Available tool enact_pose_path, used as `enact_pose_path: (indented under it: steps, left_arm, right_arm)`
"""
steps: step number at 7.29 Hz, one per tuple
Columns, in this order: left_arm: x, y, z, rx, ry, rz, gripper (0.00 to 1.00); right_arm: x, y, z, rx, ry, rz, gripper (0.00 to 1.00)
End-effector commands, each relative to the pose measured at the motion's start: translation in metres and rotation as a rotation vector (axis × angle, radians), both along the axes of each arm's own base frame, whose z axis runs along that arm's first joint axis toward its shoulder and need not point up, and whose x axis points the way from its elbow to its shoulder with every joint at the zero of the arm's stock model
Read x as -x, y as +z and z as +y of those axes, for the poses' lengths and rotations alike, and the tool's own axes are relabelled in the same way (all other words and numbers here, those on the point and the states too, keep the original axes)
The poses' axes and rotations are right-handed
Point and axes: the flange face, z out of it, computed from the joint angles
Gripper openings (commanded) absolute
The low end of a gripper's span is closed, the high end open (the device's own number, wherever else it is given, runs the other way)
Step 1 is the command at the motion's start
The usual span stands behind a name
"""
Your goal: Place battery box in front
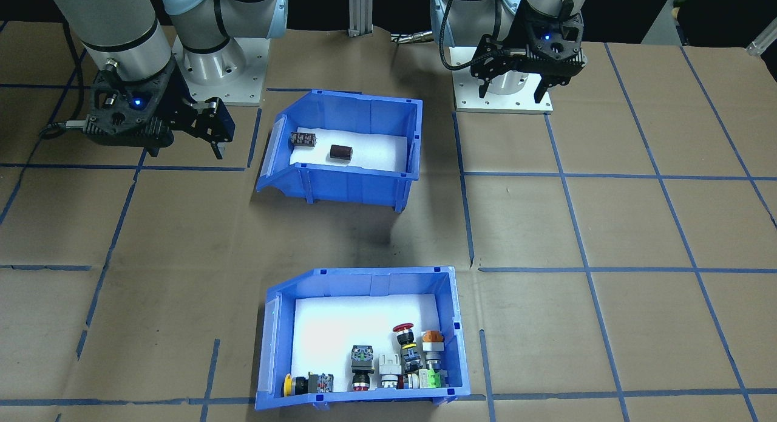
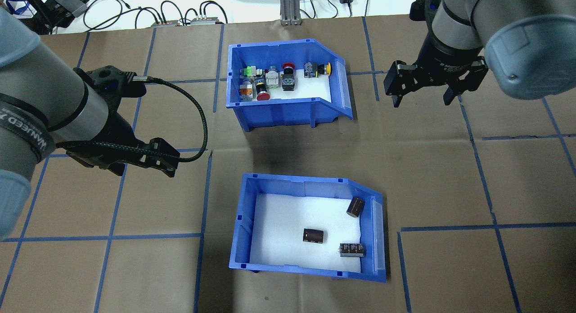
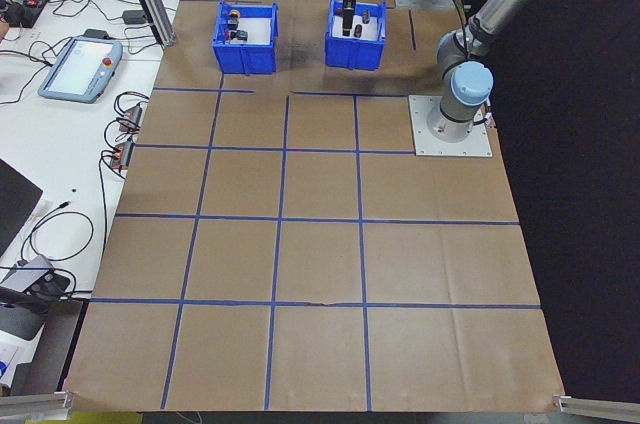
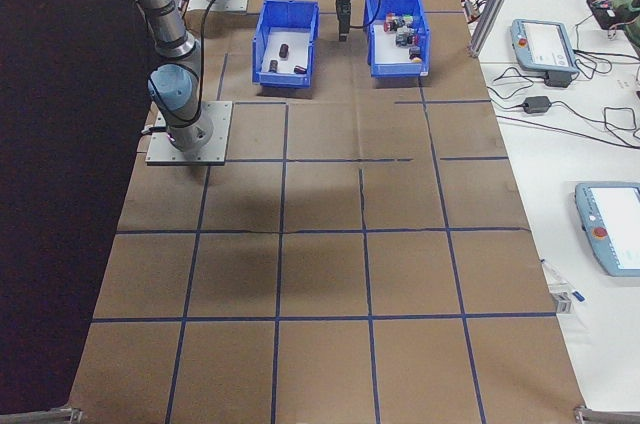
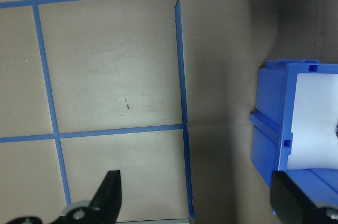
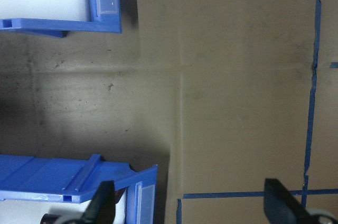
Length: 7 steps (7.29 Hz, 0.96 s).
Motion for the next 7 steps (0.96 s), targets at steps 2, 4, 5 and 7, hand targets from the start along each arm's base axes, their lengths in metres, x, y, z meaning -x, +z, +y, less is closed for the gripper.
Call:
enact_pose_path:
  steps: [2,4,5,7]
  left_arm:
    - [-0.0001,0.0016,-0.0032,0.026,-0.003,-0.001,0.99]
    - [0.0,0.0014,-0.0034,0.029,0.0,0.001,0.99]
    - [-0.0002,0.0004,-0.005,0.026,-0.002,-0.001,0.99]
    - [-0.0015,-0.0009,-0.0052,0.023,0.015,-0.014,0.99]
  right_arm:
    - [0.0002,0.0,0.0,0.0,0.0,0.002,1.0]
    - [-0.001,0.0015,0.0,0.003,0.003,0.005,1.0]
    - [-0.0011,0.0044,-0.0004,0.008,0.008,0.011,1.0]
    - [-0.002,0.0066,0.0012,0.012,0.012,0.01,1.0]
